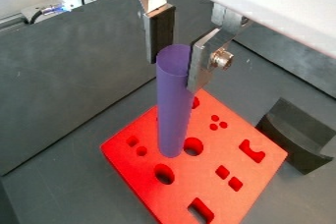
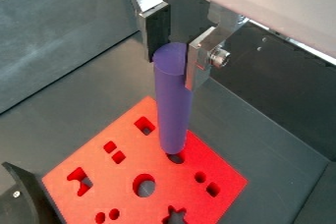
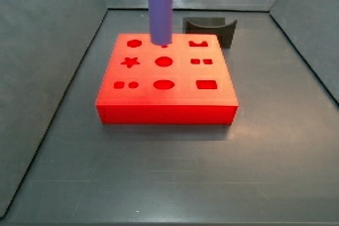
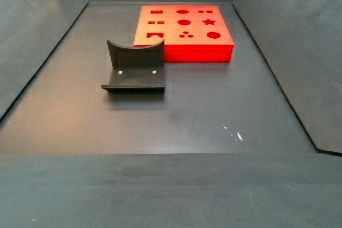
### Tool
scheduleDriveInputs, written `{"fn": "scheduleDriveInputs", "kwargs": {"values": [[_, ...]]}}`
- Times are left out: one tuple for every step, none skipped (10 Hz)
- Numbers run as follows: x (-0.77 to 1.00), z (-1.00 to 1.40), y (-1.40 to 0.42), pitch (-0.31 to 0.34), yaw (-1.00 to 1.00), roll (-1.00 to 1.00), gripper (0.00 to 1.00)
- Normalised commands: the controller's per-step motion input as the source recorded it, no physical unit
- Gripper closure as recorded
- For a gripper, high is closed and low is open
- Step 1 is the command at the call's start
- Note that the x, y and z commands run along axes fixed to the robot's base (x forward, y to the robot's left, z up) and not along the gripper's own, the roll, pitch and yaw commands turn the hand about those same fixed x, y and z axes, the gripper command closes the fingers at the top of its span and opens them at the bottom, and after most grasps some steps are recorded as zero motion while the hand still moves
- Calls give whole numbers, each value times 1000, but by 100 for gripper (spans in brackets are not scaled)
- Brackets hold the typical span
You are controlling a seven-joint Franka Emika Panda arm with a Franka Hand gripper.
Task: Insert the round object.
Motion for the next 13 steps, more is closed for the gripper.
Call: {"fn": "scheduleDriveInputs", "kwargs": {"values": [[160,-429,280,-50,60,23,100],[314,-497,566,-57,129,87,100],[323,-529,680,-61,163,110,100],[129,-526,611,-59,140,159,100],[-83,-411,374,-47,6,117,100],[-26,-340,289,-17,0,46,100],[0,-223,0,-16,80,0,100],[0,-180,-23,-56,77,-7,100],[0,-223,0,-60,71,0,100],[0,-257,0,-57,57,0,100],[-37,-314,14,-51,11,0,100],[-3,-286,0,-50,20,0,100],[-43,-294,0,-60,9,0,100]]}}
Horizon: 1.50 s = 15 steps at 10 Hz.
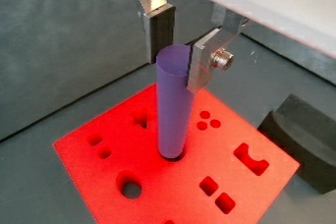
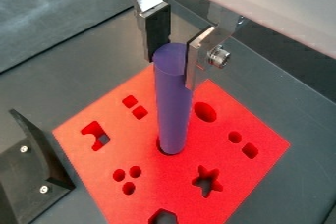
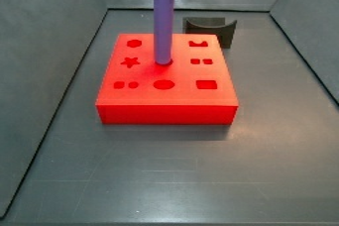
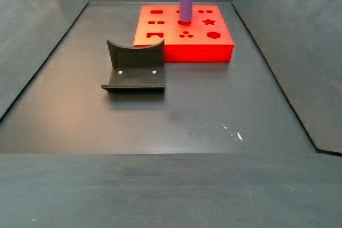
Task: Insert the round object.
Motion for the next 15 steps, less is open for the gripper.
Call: {"fn": "scheduleDriveInputs", "kwargs": {"values": [[0,-289,0,-69,23,0,100],[171,-274,77,-109,140,0,100],[280,-289,174,-106,220,0,100],[94,-229,134,-61,146,0,100],[-40,-286,54,-50,0,1,100],[-40,-329,46,-69,0,0,100],[-97,-286,0,-44,0,43,100],[-143,-420,0,-100,0,159,100],[-100,-469,0,-124,0,126,100],[-63,-551,0,-127,0,117,100],[-40,-751,0,-159,0,110,100],[-131,-774,0,-203,0,91,100],[-83,-694,0,-171,0,61,100],[0,0,0,0,0,13,100],[0,0,0,0,0,19,100]]}}
